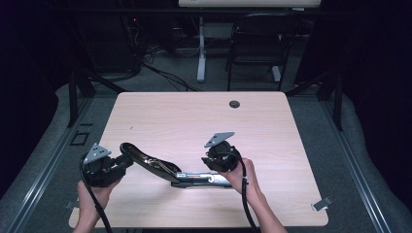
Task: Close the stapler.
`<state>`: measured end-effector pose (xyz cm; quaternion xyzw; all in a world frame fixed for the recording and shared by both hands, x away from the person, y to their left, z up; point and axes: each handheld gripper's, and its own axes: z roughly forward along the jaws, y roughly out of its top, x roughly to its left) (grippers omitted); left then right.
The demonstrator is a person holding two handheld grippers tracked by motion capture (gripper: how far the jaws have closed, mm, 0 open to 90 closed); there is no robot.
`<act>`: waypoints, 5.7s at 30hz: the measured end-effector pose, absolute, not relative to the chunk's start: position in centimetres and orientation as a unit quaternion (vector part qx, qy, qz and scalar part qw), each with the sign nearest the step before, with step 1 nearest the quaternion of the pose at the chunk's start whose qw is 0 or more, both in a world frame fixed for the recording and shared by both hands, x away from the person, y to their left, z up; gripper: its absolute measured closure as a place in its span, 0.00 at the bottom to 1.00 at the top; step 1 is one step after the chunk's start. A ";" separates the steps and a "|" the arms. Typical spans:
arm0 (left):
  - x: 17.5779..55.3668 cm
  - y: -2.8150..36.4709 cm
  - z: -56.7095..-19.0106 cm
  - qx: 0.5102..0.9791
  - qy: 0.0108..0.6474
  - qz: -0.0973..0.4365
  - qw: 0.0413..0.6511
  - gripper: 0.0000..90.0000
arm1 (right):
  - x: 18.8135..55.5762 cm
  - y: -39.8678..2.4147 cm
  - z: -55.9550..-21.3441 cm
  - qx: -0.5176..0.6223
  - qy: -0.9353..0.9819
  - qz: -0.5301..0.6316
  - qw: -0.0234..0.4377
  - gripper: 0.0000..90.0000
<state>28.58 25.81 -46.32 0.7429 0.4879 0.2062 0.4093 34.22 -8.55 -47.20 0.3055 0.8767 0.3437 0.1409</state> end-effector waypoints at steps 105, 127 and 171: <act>31.0 13.9 -49.2 0.830 0.364 0.149 0.396 1.00 | 30.9 -11.5 -47.0 0.361 0.778 0.501 0.117 1.00; 31.5 14.2 -49.7 0.838 0.362 0.134 0.386 0.95 | 30.6 -14.7 -50.7 0.417 0.759 0.489 0.107 1.00; 32.7 19.0 -49.2 0.804 0.438 0.133 0.380 0.33 | 30.2 -16.6 -55.3 0.466 0.770 0.423 0.106 1.00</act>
